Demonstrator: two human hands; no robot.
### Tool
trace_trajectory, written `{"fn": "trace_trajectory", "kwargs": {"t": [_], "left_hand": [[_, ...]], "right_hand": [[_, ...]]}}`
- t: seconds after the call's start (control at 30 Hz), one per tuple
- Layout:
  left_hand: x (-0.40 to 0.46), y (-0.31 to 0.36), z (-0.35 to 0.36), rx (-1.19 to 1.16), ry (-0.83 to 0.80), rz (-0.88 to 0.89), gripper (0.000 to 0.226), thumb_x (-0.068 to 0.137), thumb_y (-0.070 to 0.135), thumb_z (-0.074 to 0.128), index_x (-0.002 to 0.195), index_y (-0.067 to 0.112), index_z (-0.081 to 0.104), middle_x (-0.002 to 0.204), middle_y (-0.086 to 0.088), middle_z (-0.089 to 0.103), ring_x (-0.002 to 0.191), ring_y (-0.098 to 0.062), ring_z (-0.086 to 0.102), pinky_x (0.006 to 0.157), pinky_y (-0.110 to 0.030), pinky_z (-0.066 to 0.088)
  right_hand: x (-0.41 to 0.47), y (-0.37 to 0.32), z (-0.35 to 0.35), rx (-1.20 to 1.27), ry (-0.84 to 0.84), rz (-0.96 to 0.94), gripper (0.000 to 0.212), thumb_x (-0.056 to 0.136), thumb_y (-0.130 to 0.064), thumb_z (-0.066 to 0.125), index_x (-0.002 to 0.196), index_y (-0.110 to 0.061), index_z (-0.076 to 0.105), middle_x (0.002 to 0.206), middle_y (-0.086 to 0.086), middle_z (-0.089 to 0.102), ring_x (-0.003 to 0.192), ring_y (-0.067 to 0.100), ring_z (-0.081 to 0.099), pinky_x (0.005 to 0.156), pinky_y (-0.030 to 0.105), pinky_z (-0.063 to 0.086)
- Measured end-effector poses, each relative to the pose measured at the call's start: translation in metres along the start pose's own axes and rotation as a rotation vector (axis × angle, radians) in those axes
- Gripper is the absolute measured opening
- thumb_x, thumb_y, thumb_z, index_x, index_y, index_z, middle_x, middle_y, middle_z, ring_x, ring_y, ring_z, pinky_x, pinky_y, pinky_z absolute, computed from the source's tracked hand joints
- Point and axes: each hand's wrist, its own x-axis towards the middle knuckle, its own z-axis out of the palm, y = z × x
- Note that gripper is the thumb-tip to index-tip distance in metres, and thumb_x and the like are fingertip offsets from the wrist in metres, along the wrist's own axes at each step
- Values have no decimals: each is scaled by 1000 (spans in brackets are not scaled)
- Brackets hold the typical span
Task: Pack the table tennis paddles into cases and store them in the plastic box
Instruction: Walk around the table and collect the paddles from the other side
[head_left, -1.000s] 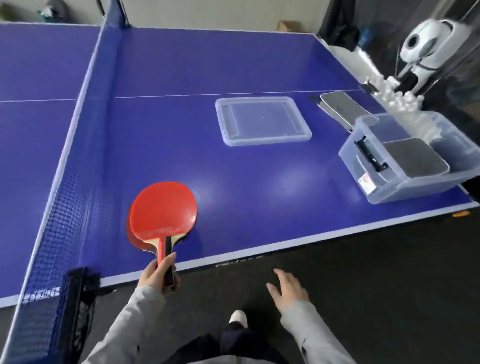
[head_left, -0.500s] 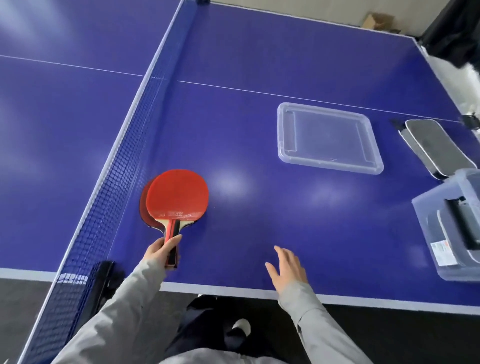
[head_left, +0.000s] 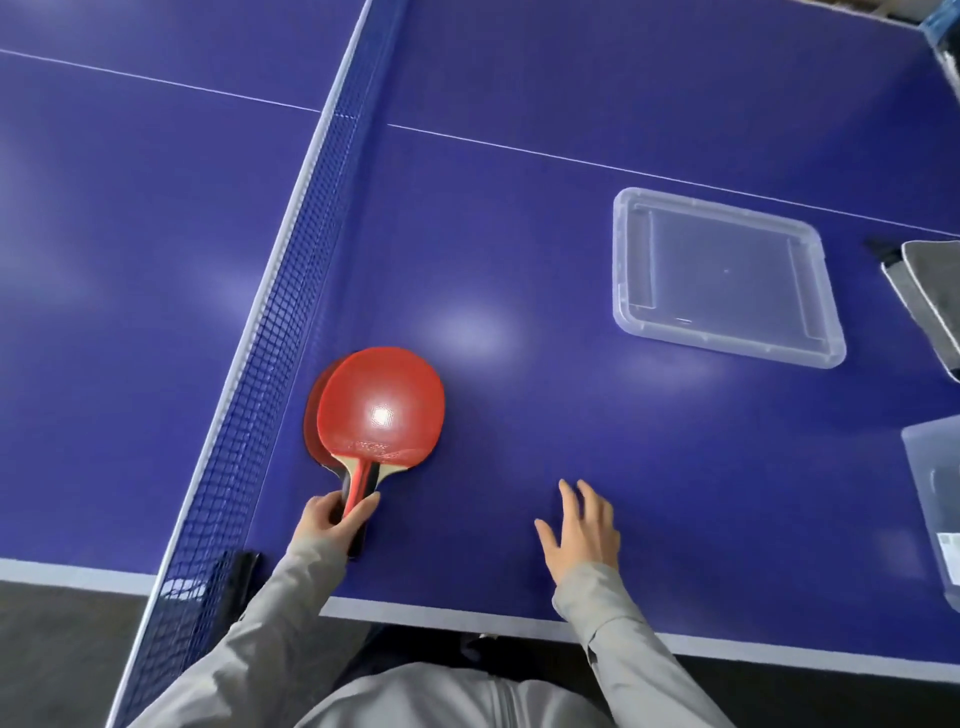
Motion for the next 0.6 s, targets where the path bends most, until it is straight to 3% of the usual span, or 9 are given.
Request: {"fn": "trace_trajectory", "kwargs": {"t": [0.07, 0.17, 0.33, 0.43, 0.6], "left_hand": [[1, -2, 0, 33, 47, 27, 42, 77, 35, 73, 63, 9, 43, 58, -2, 35, 53, -17, 33, 48, -26, 32], [-1, -8, 1, 30, 136, 24, 30, 77, 33, 75, 71, 11, 56, 65, -5, 45, 59, -18, 40, 56, -32, 38], [2, -12, -2, 74, 234, 9, 22, 77, 30, 76, 89, 21, 61, 99, -2, 48, 82, -14, 55, 81, -37, 50], [3, -13, -1, 66, 241, 6, 27, 75, 30, 78, 91, 23, 58, 100, -5, 53, 85, -17, 58, 83, -40, 51], [1, -14, -1, 80, 249, -6, 34, 74, 33, 78, 97, 19, 58, 101, -2, 50, 83, -14, 56, 80, -29, 43]], "right_hand": [[-3, -1, 5, -34, 0, 0, 65, 93, -51, 44, 148, -26, 21, 157, -1, 15, 141, 20, 19, 102, 36, 38], [-7, -1, 9, -63, 7, -11, 69, 92, -50, 46, 150, -26, 18, 158, -1, 11, 142, 21, 18, 104, 36, 36], [-7, -2, 10, -69, 3, -10, 70, 93, -49, 45, 151, -26, 14, 159, 0, 6, 144, 21, 13, 108, 36, 32], [-7, -3, 10, -82, 5, -6, 70, 93, -50, 44, 151, -26, 12, 159, -1, 5, 145, 20, 12, 109, 35, 31], [-7, -5, 8, -92, -1, -6, 70, 94, -49, 43, 151, -26, 9, 159, 0, 3, 145, 20, 10, 110, 33, 31]]}}
